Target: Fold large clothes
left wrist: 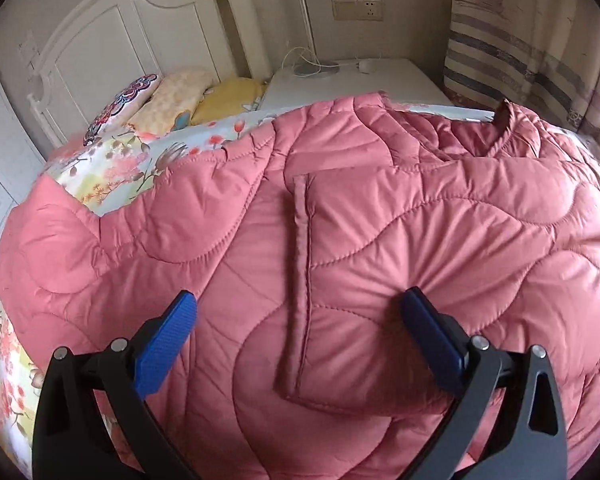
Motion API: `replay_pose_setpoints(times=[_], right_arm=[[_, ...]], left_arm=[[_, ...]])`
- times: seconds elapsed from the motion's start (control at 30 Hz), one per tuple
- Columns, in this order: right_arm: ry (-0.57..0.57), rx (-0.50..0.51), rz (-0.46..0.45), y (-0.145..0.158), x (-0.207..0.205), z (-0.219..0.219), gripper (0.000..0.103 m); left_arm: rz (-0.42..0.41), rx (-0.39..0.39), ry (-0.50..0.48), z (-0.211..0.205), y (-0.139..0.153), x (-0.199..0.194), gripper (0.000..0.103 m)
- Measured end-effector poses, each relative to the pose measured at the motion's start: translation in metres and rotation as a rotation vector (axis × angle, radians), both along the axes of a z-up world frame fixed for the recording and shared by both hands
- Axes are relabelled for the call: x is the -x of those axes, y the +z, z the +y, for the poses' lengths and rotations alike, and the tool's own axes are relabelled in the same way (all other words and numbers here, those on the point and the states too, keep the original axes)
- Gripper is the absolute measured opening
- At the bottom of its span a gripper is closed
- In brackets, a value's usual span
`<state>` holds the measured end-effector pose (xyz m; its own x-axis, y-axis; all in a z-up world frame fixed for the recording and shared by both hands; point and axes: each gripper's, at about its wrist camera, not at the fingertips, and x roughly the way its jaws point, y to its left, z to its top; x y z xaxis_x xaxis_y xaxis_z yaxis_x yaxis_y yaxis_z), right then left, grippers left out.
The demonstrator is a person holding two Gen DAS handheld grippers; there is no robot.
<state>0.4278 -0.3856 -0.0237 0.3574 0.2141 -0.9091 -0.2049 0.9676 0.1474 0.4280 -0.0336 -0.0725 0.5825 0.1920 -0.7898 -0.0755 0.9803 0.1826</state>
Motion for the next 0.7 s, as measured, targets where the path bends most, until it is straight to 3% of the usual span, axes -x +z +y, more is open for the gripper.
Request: replay_pose_setpoints(times=[0.13,0.2,0.3,0.37,0.47,0.6,0.7], right_arm=[[-0.048,0.124,-0.037,0.020,0.008,0.005,0.056],[0.020,0.136,-0.095,0.027,0.023,0.018,0.057],[0.056,0.231,-0.058,0.002,0.031,0.029,0.059],[0.020,0.223,-0.083,-0.006,0.033,0.025,0.071],[0.018,0.250,-0.079,0.000,0.034,0.027,0.075],[0.006,0.274,-0.089,-0.008,0.032,0.023,0.078],[-0.001,0.282,-0.098,-0.012,0.037,0.020,0.080]], left_arm=[[-0.026,-0.025,-0.007,-0.007,-0.001,0.006,0.101],[-0.030,-0.027,-0.005,-0.007,-0.001,0.007,0.101],[-0.030,-0.012,0.000,-0.005,-0.001,0.007,0.101],[-0.024,0.005,-0.019,-0.006,0.000,0.008,0.101],[-0.019,0.029,-0.059,-0.001,0.012,0.017,0.101],[-0.081,0.138,-0.068,0.036,0.038,0.048,0.101],[-0.145,0.202,-0.017,0.093,0.051,0.077,0.101]])
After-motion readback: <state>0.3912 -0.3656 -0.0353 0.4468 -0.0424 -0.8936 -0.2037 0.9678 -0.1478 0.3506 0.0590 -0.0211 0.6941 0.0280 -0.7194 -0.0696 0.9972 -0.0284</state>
